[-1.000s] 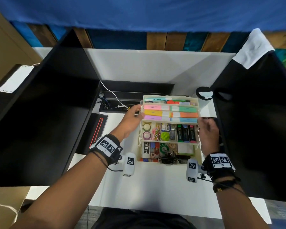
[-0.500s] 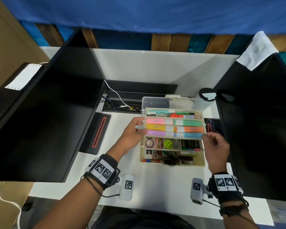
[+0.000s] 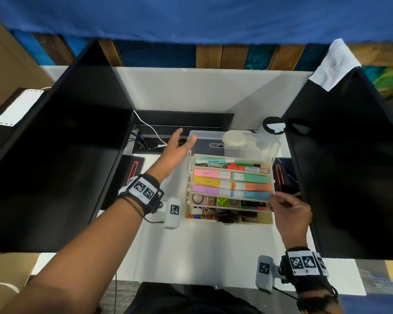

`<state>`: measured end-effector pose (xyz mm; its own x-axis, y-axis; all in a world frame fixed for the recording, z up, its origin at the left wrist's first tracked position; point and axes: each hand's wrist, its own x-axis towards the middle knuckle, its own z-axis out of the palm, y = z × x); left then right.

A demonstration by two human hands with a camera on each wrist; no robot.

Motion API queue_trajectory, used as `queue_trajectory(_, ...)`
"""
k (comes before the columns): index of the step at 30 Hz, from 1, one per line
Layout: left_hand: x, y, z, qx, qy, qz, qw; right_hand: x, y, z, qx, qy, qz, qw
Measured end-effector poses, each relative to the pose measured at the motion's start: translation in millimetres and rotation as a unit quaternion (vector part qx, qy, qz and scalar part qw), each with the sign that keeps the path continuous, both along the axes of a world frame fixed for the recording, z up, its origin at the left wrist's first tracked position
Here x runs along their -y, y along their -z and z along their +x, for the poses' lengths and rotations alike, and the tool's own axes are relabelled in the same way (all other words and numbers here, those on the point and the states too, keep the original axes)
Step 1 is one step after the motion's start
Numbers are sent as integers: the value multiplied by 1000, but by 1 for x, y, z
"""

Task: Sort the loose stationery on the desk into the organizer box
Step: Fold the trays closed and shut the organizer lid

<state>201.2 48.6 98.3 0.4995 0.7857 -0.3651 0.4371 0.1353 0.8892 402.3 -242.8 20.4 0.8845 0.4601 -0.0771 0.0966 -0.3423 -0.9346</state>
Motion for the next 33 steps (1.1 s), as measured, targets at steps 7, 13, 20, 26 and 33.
queue_trajectory(7,-11,2,15,9,33,-1,999,9,6,-7,36,-25,-20,999)
queue_trajectory(13,19,12,-4,-32,102,144,984,21,9,-20,48,-30,-43,997)
queue_trajectory(20,79,43,-55,13,112,266,957,25,17,-28,55,-25,-72,996)
queue_trajectory(26,112,56,-74,12,105,279,954,26,12,-32,45,-17,-99,994)
queue_trajectory(33,116,61,-84,4,122,286,951,36,8,-35,-83,-8,-18,996)
